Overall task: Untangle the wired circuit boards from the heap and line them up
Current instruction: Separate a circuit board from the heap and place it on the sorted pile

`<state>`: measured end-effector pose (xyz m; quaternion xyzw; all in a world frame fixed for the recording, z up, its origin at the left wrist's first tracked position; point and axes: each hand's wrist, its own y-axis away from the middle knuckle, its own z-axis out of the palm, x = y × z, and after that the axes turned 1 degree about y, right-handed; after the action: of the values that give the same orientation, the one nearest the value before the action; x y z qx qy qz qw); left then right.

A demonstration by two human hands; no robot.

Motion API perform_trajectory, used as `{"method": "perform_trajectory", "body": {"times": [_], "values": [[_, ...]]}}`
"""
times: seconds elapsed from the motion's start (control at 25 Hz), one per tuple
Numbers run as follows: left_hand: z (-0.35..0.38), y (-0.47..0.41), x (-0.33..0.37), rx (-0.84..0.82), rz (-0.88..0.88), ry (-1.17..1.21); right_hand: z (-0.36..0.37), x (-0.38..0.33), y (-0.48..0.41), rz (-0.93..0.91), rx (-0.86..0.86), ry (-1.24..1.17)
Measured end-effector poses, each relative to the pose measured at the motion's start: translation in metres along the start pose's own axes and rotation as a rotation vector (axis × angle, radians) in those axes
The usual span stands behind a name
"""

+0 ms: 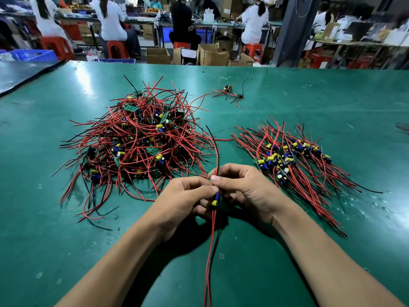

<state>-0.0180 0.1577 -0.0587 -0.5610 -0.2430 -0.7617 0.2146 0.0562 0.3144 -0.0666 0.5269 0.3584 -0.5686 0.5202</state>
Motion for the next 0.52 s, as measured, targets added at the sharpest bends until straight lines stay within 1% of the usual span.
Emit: {"method": "perform_trajectory", "body": {"times": [0.16,0.36,0.52], "values": [[0.0,0.0,0.003,0.019,-0.015,0.002,0.003,0.003,-0.002,-0.049,0.11,0.042],[0.002,0.001,0.004,-0.005,-0.028,-0.034,0.001,0.003,-0.011,-0.131,0.329,-0.047],[0.003,0.004,0.004,-0.064,-0.032,-0.099,-0.008,0.001,-0.021,-0.339,0.548,-0.101]]}}
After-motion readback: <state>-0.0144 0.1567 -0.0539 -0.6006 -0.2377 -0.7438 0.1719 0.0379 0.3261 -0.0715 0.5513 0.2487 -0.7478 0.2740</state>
